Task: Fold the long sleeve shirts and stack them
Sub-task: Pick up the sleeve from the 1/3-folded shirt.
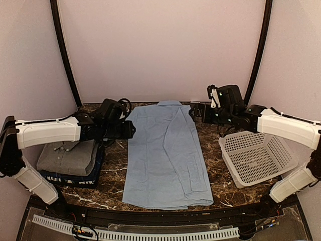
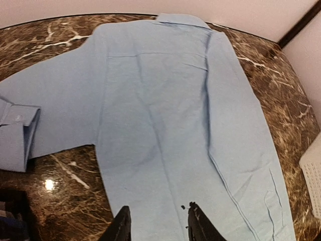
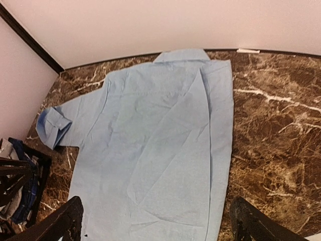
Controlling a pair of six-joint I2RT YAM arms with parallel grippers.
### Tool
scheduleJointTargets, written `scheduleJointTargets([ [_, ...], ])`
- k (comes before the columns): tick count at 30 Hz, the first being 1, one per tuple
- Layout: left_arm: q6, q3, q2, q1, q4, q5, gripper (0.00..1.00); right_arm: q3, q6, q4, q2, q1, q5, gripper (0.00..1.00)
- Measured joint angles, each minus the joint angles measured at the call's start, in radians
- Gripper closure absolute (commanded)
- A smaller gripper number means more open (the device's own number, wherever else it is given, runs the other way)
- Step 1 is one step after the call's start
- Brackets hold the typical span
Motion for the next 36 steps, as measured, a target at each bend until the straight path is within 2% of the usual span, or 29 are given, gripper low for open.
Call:
scheduleJointTargets([
  [3,0.029,0.0,-0.007,0.078,-0.04,-0.037,0.55,0.009,0.005,0.0,-0.055,-0.007,0.055,0.01],
  [8,0.071,0.014,0.006,0.202,-0.104,-0.065,0.54,0.01,-0.005,-0.003,-0.103,-0.047,0.076,0.01],
  [17,0.143,0.147,0.243,0.379,-0.151,-0.05,0.53,0.006,-0.071,-0.03,-0.134,-0.065,0.049,0.01],
  [28,0.213,0.264,0.456,0.426,-0.227,-0.026,0.44,-0.031,-0.094,-0.024,-0.212,-0.068,0.052,0.01],
  [32,0.224,0.295,0.5,0.426,-0.254,-0.047,0.44,-0.04,-0.099,-0.011,-0.234,-0.068,0.037,0.01],
  [36,0.233,0.313,0.525,0.426,-0.269,-0.09,0.51,-0.04,-0.106,-0.008,-0.234,-0.068,0.016,0.01],
])
